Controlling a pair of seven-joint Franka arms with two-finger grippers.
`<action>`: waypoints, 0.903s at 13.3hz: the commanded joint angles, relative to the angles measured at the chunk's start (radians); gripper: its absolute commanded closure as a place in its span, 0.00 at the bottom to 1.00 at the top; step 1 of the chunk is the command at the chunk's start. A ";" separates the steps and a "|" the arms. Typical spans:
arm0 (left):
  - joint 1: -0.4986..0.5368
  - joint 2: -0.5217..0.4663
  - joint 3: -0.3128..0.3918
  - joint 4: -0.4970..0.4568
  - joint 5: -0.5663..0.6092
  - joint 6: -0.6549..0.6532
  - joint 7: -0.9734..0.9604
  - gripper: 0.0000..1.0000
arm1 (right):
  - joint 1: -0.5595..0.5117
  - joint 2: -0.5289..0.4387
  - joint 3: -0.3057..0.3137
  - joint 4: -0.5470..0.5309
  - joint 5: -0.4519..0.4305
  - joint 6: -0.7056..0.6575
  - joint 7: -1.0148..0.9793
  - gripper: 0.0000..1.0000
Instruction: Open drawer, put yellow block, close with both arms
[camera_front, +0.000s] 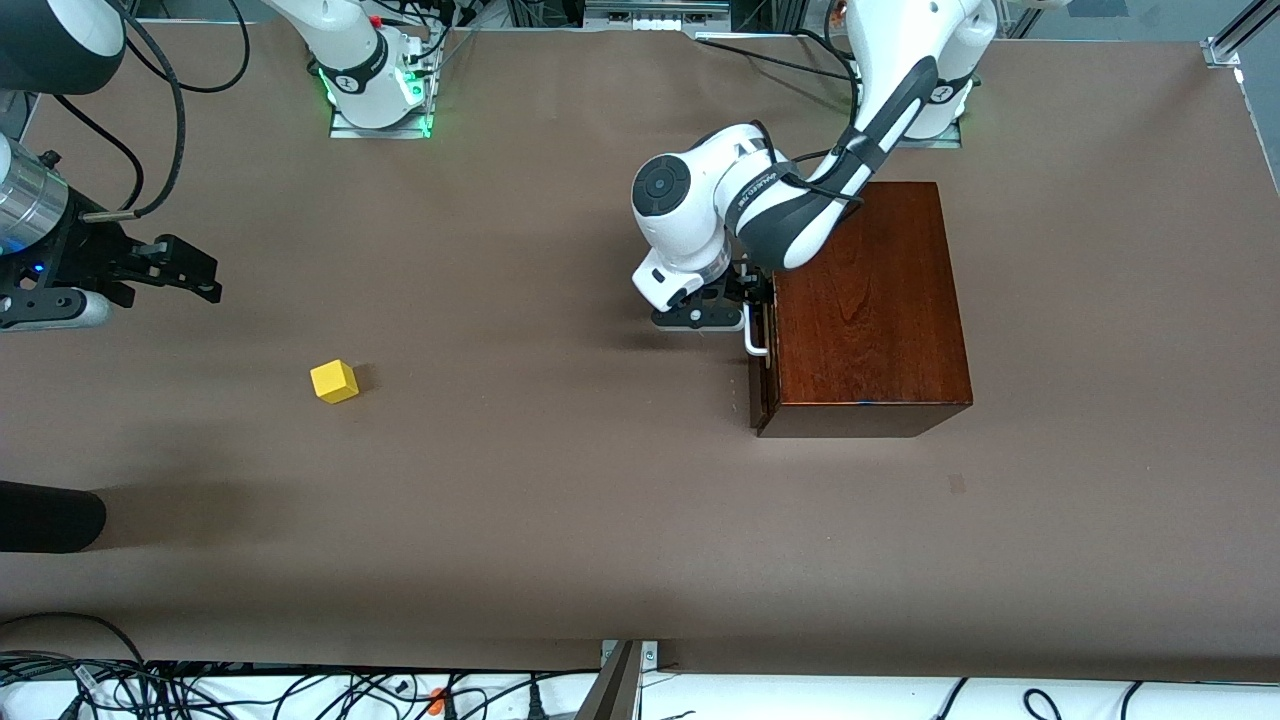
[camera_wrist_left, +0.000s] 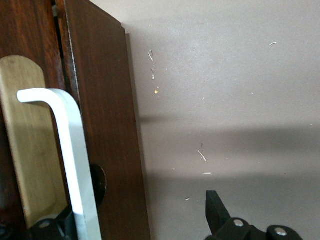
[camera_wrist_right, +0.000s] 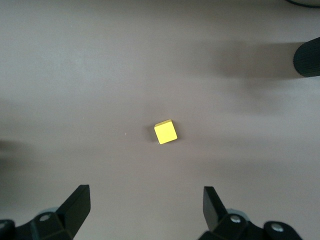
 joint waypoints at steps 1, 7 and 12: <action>-0.033 0.017 -0.004 0.016 0.026 0.032 -0.032 0.00 | -0.004 0.003 0.004 0.015 0.002 -0.003 0.005 0.00; -0.051 0.046 -0.005 0.041 0.011 0.163 -0.032 0.00 | -0.004 0.003 0.004 0.015 0.002 -0.003 0.005 0.00; -0.080 0.109 -0.005 0.159 -0.055 0.166 -0.031 0.00 | -0.006 0.003 0.004 0.015 0.002 -0.003 0.000 0.00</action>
